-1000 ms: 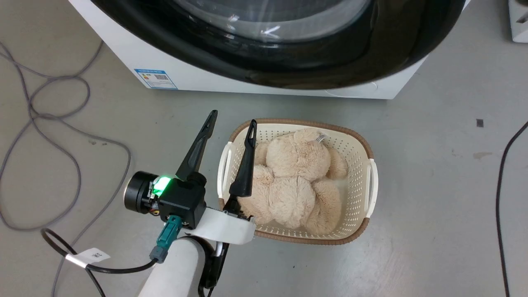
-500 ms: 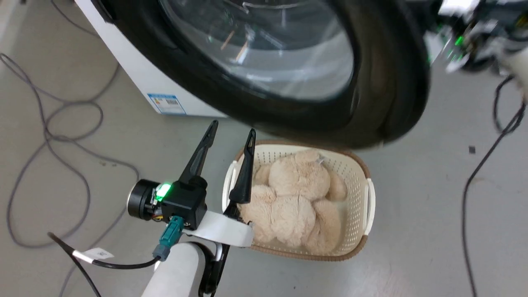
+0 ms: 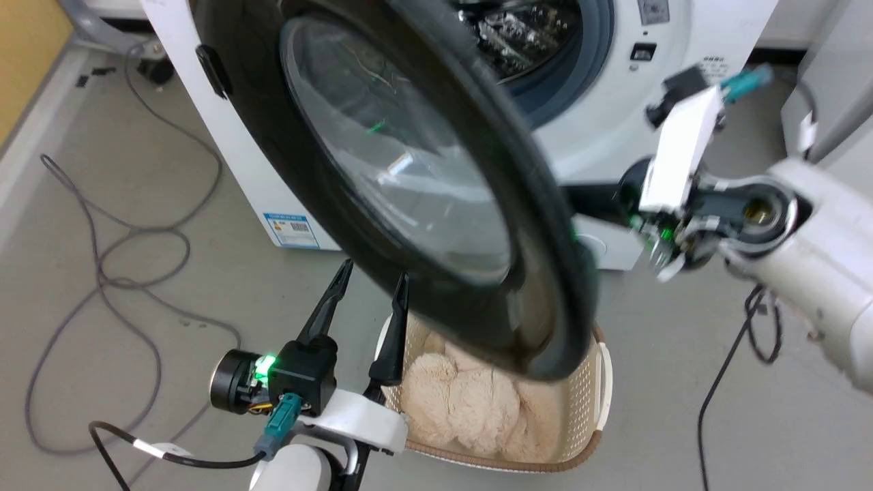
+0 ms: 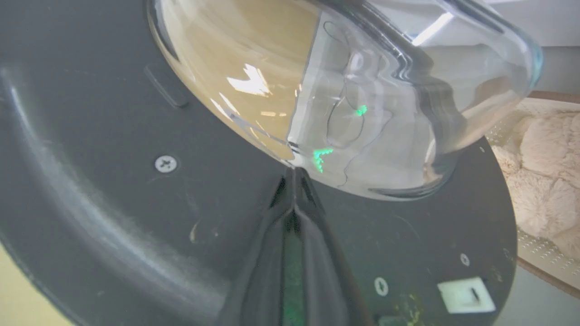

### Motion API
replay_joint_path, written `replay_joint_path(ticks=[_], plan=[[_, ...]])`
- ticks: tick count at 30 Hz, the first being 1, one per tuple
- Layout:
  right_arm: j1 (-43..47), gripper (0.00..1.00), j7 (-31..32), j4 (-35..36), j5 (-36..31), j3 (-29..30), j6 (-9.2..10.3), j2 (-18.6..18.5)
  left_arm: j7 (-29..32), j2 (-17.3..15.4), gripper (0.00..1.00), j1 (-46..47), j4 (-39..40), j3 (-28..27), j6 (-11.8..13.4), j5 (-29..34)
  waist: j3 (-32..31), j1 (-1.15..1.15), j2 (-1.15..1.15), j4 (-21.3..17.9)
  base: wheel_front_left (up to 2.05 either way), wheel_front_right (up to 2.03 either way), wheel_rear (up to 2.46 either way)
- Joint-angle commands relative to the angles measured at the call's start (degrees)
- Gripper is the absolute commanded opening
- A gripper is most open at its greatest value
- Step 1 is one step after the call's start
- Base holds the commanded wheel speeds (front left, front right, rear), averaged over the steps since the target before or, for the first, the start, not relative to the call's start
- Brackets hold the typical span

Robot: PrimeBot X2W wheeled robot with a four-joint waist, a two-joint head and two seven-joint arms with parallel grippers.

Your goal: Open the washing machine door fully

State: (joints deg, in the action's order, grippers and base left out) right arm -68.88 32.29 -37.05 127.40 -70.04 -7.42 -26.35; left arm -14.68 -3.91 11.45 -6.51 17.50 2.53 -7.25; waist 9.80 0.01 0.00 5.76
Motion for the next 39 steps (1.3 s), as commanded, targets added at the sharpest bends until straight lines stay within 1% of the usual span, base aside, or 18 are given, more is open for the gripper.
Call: replay_joint_path(ticks=[1, 9, 16, 17, 19, 20, 21, 25, 31, 33, 35, 37, 39], plan=[[2.2, 0.00, -0.7, 2.8, 0.8, -0.6, -0.07, -0.3, -0.3, -0.3, 1.00, -0.8, -0.4, -0.2, -0.1, -0.5, -1.2, -0.01, 0.00, 0.1, 0.00, 0.00, 0.00], [6.6, 0.00, -4.2, 13.1, 2.2, -2.6, -0.07, -1.9, -0.3, -0.5, 1.00, -2.2, -1.1, -0.2, 0.0, -1.0, -3.0, -0.01, 0.00, 0.5, 0.00, 0.00, 0.00], [8.8, 0.00, -6.4, 17.0, 2.2, -3.1, -0.07, -2.9, -0.3, -0.5, 1.00, -2.5, -1.6, -0.3, 0.0, -1.3, -3.5, -0.01, 0.00, 0.8, 0.00, 0.00, 0.00], [9.2, 0.00, -8.0, 17.4, 2.0, -3.2, -0.07, -3.1, -0.3, -0.5, 1.00, -2.5, -1.7, -0.3, 0.0, -1.4, -3.7, -0.01, 0.00, 0.8, 0.00, 0.00, 0.00], [10.0, 0.00, -13.5, 17.9, 0.5, -2.5, -0.07, -3.9, -0.3, -0.5, 1.00, -2.6, -1.8, -0.5, 0.1, -1.6, -4.0, -0.01, 0.00, 0.8, 0.00, 0.00, 0.00], [10.7, 0.42, -16.5, 18.0, -0.7, -2.1, -0.07, -4.3, -0.3, -0.5, 1.00, -2.7, -1.9, -0.5, 0.1, -1.7, -4.2, -0.01, 0.00, 0.9, 0.00, 0.00, 0.00], [11.8, 1.00, -19.3, 18.2, -1.3, -1.5, -0.07, -4.6, -0.3, -0.4, 1.00, -2.8, -1.9, -0.6, 0.2, -1.8, -4.5, -0.01, 0.00, 0.9, 0.00, 0.00, 0.00], [17.8, 1.00, -28.8, 19.8, -2.0, 1.3, -0.07, -6.2, -0.3, -0.5, 1.00, -3.5, -2.2, -1.2, 0.4, -2.1, -5.7, -0.01, 0.00, 0.3, 0.00, 0.00, 0.00], [29.5, 1.00, -43.4, 24.6, -3.2, 6.9, -0.07, -8.6, -0.3, -1.1, 1.00, -5.2, -2.6, -3.0, 0.9, -2.6, -7.8, -0.01, 0.00, -1.1, 0.00, 0.00, 0.00], [33.6, 1.00, -46.1, 25.7, -4.3, 8.9, -0.07, -9.6, -0.3, -1.4, 1.00, -5.9, -2.7, -3.5, 1.0, -2.7, -8.4, -0.01, 0.00, -1.5, 0.00, 0.00, 0.00], [38.3, 1.00, -47.1, 25.8, -5.6, 13.2, -0.07, -10.1, -0.3, -1.7, 1.00, -6.6, -2.8, -4.0, 1.0, -2.9, -9.0, -0.01, 0.00, -1.8, 0.00, 0.00, 0.00], [43.9, 1.00, -47.2, 22.1, -9.4, 21.9, -0.07, -9.7, -0.3, -2.0, 1.00, -7.2, -3.0, -4.4, 1.1, -2.9, -9.6, -0.01, 0.00, -2.1, 0.00, 0.00, 0.00], [50.0, 1.00, -47.3, 19.0, -15.1, 30.5, -0.07, -7.6, -0.3, -2.2, 1.00, -7.8, -3.0, -4.7, 1.1, -3.0, -9.9, -0.01, 0.00, -2.2, 0.00, 0.00, 0.00]])
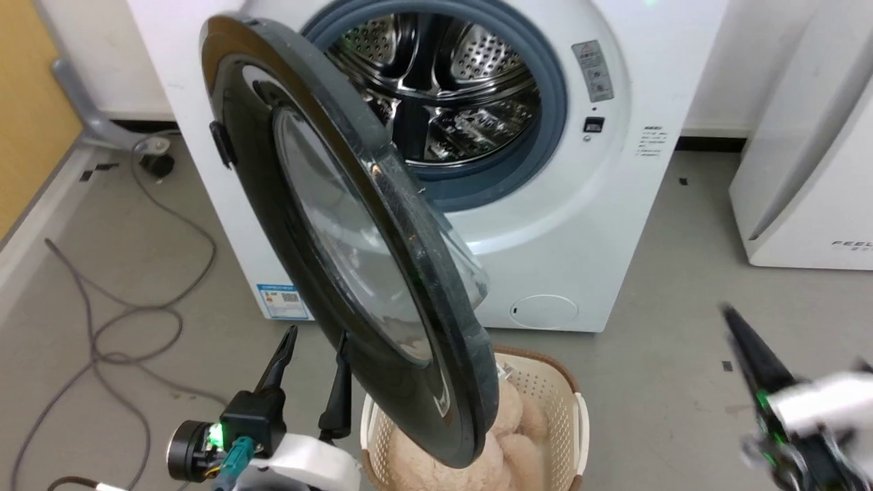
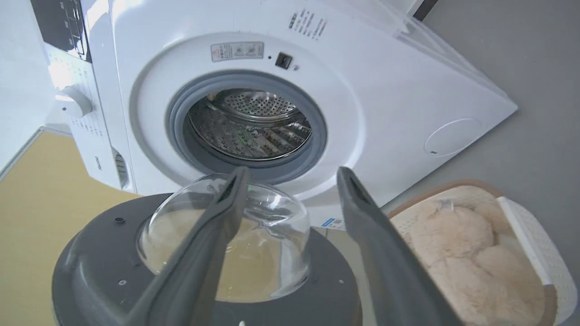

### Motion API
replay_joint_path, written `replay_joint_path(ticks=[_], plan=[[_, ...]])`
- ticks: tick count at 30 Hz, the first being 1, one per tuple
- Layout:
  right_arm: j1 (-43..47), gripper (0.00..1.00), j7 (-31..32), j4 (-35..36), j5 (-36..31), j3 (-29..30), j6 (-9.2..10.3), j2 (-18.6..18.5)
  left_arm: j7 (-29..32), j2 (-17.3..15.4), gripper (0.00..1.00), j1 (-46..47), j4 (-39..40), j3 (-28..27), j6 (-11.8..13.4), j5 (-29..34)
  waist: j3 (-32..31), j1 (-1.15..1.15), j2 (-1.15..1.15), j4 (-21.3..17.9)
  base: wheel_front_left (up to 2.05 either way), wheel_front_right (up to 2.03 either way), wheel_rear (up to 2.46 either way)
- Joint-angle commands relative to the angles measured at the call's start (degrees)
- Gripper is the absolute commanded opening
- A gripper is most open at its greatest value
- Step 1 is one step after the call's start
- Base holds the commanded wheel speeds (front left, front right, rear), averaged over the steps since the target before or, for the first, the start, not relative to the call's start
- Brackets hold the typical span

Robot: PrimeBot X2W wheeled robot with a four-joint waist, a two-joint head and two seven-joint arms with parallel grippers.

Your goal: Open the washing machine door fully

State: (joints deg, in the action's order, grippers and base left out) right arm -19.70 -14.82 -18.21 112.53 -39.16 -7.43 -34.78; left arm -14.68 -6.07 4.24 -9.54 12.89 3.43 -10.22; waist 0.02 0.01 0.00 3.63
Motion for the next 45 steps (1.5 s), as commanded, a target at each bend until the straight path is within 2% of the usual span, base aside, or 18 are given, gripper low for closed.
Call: replay_joint_path(ticks=[1, 7, 10, 13, 16, 20, 25, 29, 34, 35, 36, 37, 45], plan=[[3.7, 1.00, -0.2, -1.1, -3.9, 3.7, -0.06, 2.1, -0.3, -0.1, 1.00, -0.8, -0.1, -0.3, 0.2, -0.1, -0.3, -0.01, 0.00, -0.2, 0.00, 0.00, 0.00], [16.7, 1.00, -0.2, -3.0, -31.5, 28.0, -0.06, 10.9, -0.3, -0.4, 1.00, -2.1, -0.1, -1.5, 0.5, -0.5, -0.9, -0.01, 0.00, -1.1, 0.00, 0.00, 0.00], [20.0, 1.00, -0.2, -0.2, -50.9, 40.7, -0.06, 15.6, -0.3, -0.4, 1.00, -2.4, -0.1, -1.8, 0.4, -0.7, -1.0, -0.01, 0.00, -1.5, 0.00, 0.00, 0.00], [22.2, 1.00, -0.2, 6.7, -70.5, 50.2, -0.06, 21.7, -0.3, -0.3, 1.00, -2.5, -0.1, -2.0, 0.4, -0.7, -0.9, -0.01, 0.00, -1.7, 0.00, 0.00, 0.00], [23.6, 1.00, 0.4, 15.1, -86.7, 54.5, -0.06, 27.5, -0.3, -0.2, 1.00, -2.3, -0.1, -2.1, 0.3, -0.7, -0.8, -0.01, 0.00, -1.7, 0.00, 0.00, 0.00], [24.8, 1.00, 4.6, 25.7, -99.6, 53.8, -0.06, 31.0, -0.3, -0.1, 1.00, -2.1, -0.1, -2.2, 0.2, -0.7, -0.6, -0.01, 0.00, -1.7, 0.00, 0.00, 0.00], [27.6, 1.00, 10.2, 32.2, -108.8, 47.8, -0.06, 31.8, -0.3, -0.1, 1.00, -1.9, -0.3, -2.5, 0.2, -0.5, -0.6, -0.01, 0.00, -1.7, 0.00, 0.00, 0.00], [30.0, 1.00, 13.2, 31.8, -109.1, 44.1, -0.06, 31.9, -0.3, -0.1, 1.00, -1.7, -0.6, -2.6, 0.0, -0.4, -0.6, -0.01, 0.00, -1.4, 0.00, 0.00, 0.00], [31.1, 1.00, 13.6, 29.3, -108.8, 43.6, -0.06, 31.9, -0.3, -0.1, 1.00, -1.8, -0.9, -2.5, -0.1, -0.3, -0.7, -0.01, 0.00, -1.2, 0.00, 0.00, 0.00], [31.1, 1.00, 13.5, 28.8, -108.6, 43.5, -0.06, 31.9, -0.3, 0.0, 0.89, -1.8, -1.1, -2.5, -0.2, -0.4, -0.7, -0.01, 0.00, -1.2, 0.00, 0.00, 0.00], [31.0, 1.00, 13.4, 28.5, -108.6, 43.5, -0.06, 31.9, -0.3, 0.0, 0.40, -1.8, -1.2, -2.5, -0.2, -0.4, -0.7, -0.01, 0.00, -1.2, 0.00, 0.00, 0.00], [30.9, 1.00, 13.3, 28.2, -108.6, 43.4, -0.06, 31.9, -0.3, 0.0, 0.00, -1.7, -1.3, -2.4, -0.3, -0.4, -0.7, -0.01, 0.00, -1.2, 0.00, 0.00, 0.00], [30.2, 1.00, 13.0, 26.9, -107.8, 43.0, -0.06, 31.9, -0.3, 0.1, 0.00, -1.7, -1.0, -2.3, -0.4, -0.6, -0.7, -0.01, 0.00, -1.3, 0.00, 0.00, 0.00]])
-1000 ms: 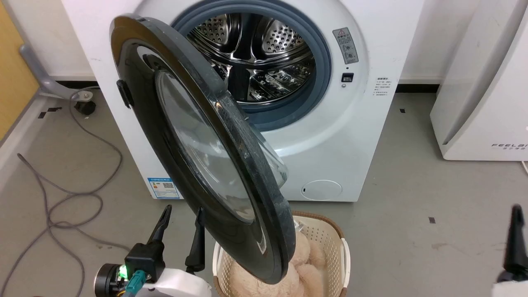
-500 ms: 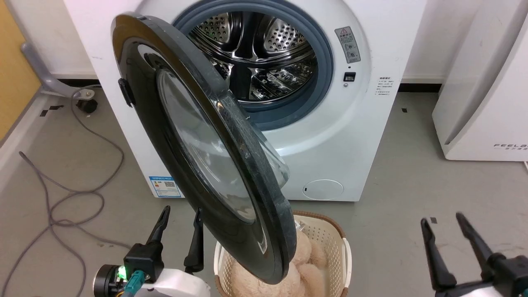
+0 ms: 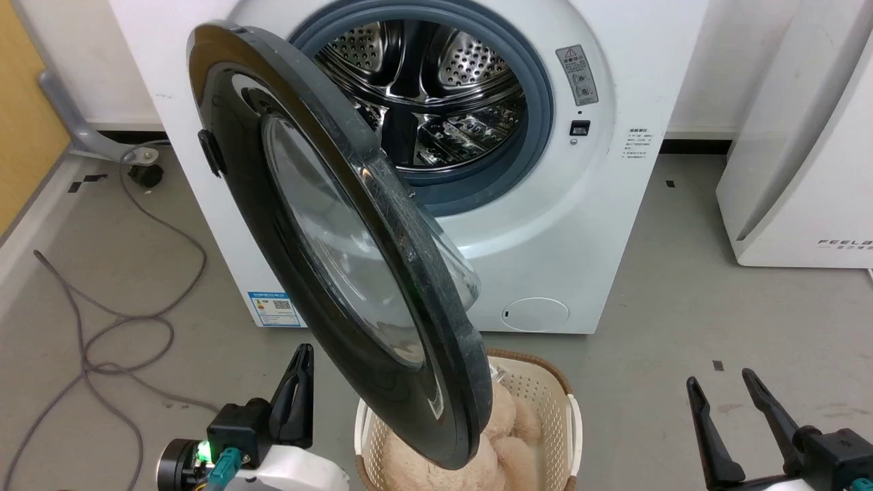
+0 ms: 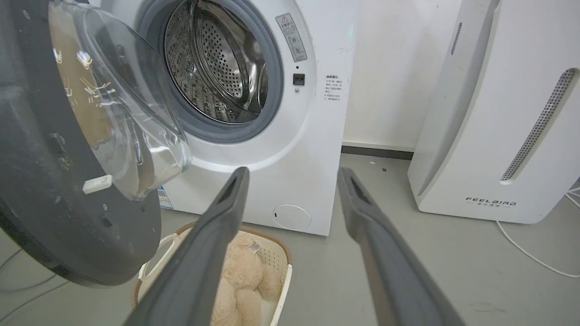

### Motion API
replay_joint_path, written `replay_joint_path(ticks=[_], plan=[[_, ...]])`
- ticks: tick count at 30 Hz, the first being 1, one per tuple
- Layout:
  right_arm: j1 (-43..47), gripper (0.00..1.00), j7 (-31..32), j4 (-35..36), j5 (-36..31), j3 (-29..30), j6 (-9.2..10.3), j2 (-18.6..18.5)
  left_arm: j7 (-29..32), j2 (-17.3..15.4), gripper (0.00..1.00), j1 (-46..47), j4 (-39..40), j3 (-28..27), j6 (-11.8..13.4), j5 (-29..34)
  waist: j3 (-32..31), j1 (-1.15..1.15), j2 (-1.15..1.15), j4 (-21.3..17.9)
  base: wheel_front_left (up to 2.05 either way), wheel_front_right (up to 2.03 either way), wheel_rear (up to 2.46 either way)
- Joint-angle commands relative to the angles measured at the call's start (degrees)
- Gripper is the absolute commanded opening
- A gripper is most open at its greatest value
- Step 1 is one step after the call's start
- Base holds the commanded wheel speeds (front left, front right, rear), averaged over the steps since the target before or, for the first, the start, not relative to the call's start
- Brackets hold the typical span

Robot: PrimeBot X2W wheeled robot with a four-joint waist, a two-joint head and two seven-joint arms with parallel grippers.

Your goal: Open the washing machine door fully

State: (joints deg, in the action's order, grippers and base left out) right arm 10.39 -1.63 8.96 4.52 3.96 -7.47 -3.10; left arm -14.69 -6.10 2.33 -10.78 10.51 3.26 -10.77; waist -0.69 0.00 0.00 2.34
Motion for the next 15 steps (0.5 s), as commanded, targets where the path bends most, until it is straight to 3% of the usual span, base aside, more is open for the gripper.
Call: replay_joint_path(ticks=[1, 9, 15], plan=[[0.1, 1.00, -0.2, -0.3, 0.3, -0.1, -0.02, 0.2, -0.3, 0.1, 0.00, 0.3, 0.4, 0.2, -0.2, 0.0, 0.0, 0.00, 0.00, 0.0, 0.00, 0.00, 0.00], [0.2, 1.00, -0.3, -0.6, 1.1, 0.0, -0.02, 0.2, -0.3, 0.0, 0.00, 1.4, 5.9, -0.2, 0.7, 0.4, 0.1, 0.00, 0.00, 0.0, 0.00, 0.00, 0.00], [0.0, 1.00, -0.3, -0.9, 1.2, -0.1, -0.02, 0.2, -0.3, 0.8, 0.00, 2.9, 15.3, -1.0, 2.4, 0.4, 0.4, 0.00, 0.00, -0.1, 0.00, 0.00, 0.00]])
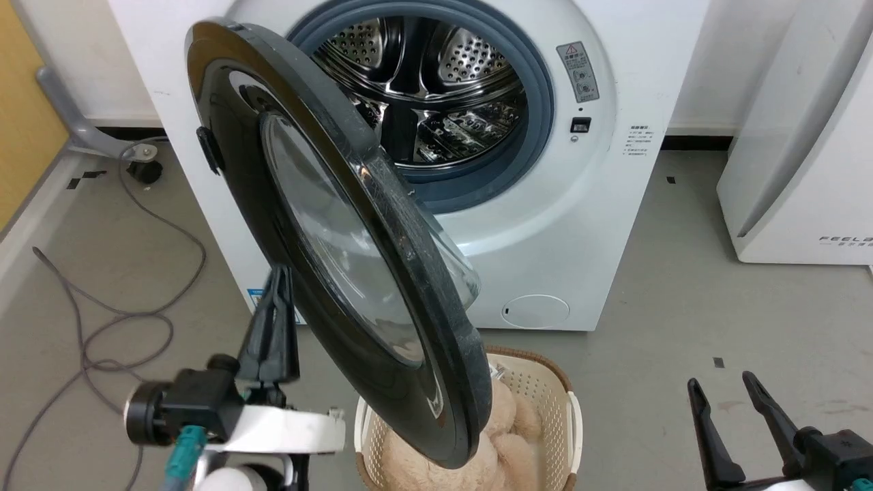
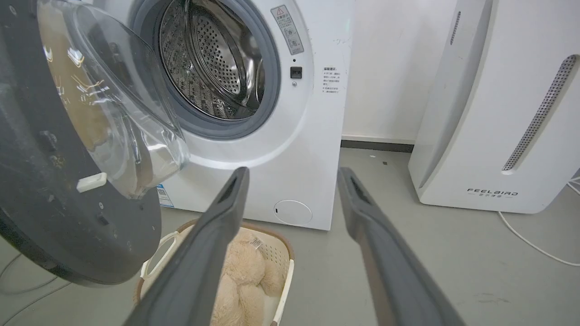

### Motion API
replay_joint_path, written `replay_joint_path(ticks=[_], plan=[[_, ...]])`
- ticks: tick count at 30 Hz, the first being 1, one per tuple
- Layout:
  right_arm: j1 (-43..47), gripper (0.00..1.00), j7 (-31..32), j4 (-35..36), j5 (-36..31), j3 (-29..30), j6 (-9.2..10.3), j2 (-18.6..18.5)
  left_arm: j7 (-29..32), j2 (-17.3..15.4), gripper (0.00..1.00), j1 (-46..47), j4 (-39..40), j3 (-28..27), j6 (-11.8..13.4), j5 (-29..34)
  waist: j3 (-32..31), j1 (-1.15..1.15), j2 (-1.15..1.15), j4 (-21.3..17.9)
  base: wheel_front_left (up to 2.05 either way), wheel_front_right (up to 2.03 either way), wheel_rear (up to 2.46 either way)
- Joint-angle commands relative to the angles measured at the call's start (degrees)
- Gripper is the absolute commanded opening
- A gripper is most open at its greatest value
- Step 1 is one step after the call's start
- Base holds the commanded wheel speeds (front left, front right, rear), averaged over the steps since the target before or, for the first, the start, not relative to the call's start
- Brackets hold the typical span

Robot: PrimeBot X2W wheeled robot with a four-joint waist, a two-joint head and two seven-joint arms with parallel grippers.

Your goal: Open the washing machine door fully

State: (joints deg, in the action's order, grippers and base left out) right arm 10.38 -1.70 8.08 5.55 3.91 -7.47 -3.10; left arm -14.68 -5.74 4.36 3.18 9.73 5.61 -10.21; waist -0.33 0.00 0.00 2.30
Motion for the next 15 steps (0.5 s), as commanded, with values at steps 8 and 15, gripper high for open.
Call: replay_joint_path(ticks=[8, 15], plan=[[-0.2, 1.00, -0.2, -0.3, 0.1, -0.4, -0.02, 0.2, -0.3, 1.5, 0.00, 3.7, 12.7, 1.2, -1.1, -1.5, 0.2, 0.00, 0.00, -0.1, 0.00, 0.00, 0.00], [-0.3, 1.00, 0.0, -0.3, -0.6, -0.7, -0.02, 0.2, 0.7, 2.1, 0.00, 6.7, 20.4, 5.6, -1.6, -2.2, 0.1, 0.00, 0.00, -0.3, 0.00, 0.00, 0.00]])
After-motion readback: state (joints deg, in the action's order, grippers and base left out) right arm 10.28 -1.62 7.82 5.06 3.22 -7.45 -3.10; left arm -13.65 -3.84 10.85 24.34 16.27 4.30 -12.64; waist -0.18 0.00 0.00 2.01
